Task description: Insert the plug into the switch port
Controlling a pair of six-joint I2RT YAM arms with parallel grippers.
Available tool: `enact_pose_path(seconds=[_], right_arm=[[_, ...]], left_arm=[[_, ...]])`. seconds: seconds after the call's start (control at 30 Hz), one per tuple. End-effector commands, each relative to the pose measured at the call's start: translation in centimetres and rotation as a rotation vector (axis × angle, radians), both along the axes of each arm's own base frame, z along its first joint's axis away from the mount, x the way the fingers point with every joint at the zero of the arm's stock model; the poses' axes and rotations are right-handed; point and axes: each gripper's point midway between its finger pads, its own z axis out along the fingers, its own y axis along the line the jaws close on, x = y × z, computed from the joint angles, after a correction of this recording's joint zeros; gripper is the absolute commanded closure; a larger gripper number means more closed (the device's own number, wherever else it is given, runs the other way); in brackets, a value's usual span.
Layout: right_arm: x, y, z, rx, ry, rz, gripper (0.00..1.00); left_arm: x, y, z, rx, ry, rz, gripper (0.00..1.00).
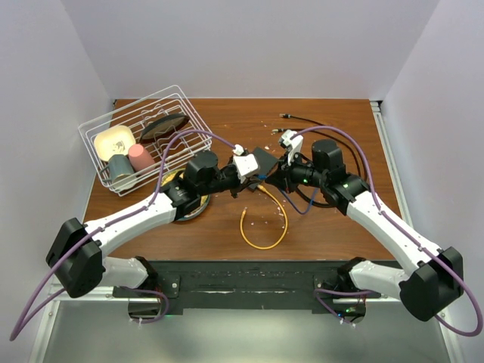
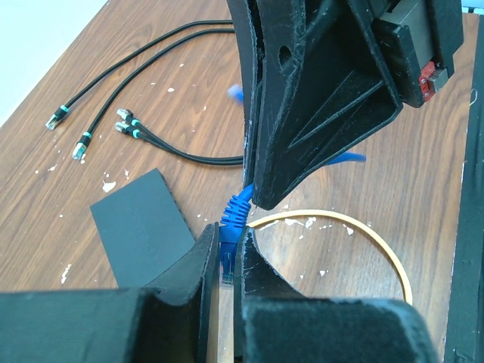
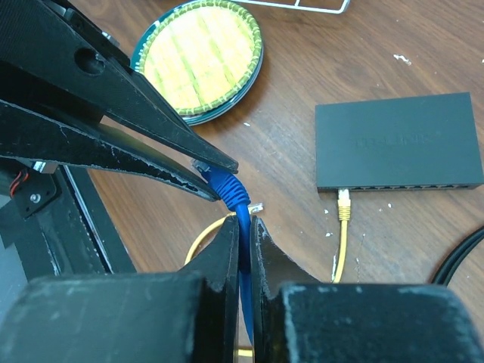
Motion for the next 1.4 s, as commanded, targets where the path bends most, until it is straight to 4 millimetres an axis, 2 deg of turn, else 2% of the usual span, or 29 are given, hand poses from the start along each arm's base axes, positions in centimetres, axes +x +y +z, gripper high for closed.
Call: enact_pose_path(seconds=[0.0, 1.0, 1.13, 1.17, 1.23, 1.27, 1.37], right_arm=[[-1.4, 1.1, 1.8, 0.039, -0.009, 0.058, 1.0], [-1.3, 0.7, 2.1, 0.052, -0.028, 0.015, 1.0], [-1.1, 0.5, 2.0, 0.045, -0.029, -0.008, 1.0], [-1.1, 0.4, 2.0, 0.044, -0.031, -0.01, 1.0], [-1.0, 0.3, 2.0, 0.045, -0.031, -0.017, 1.0], [-1.0, 0.2, 1.9, 0.043, -0.031, -0.021, 1.0], [-0.9, 0.0, 1.9, 0.037, -0.035, -0.037, 1.0]], left_arm=[[1.3, -0.2, 4.6, -0.112, -0.131, 0.04, 1.0], [3.1, 0.6, 4.3, -0.119, -0.123, 0.155, 1.0], [4.3, 1.5, 4.6, -0.122, -0.132, 0.243, 0.84], [4.5, 1.7, 4.8, -0.123, -0.133, 0.259, 0.72], [5.1, 2.4, 5.3, -0.133, -0.138, 0.309, 0.63], [5.2, 2.7, 5.5, -0.141, -0.138, 0.328, 0.49], [5.8, 3.8, 6.6, -0.185, -0.139, 0.4, 0.33]])
